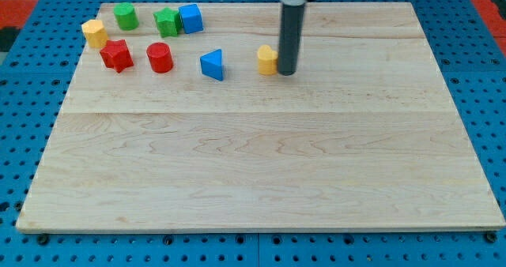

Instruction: Move the yellow heart diagonally to blue triangle

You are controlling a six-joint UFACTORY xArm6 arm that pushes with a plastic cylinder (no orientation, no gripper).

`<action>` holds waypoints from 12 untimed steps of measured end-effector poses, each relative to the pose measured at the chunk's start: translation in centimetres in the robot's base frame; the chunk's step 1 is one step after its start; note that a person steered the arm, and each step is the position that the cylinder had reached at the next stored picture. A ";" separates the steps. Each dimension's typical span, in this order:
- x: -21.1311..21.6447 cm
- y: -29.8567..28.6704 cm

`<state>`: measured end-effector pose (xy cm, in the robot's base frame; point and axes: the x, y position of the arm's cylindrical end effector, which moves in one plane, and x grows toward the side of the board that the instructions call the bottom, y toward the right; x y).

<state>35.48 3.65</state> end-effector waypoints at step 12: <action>-4.2 -4.0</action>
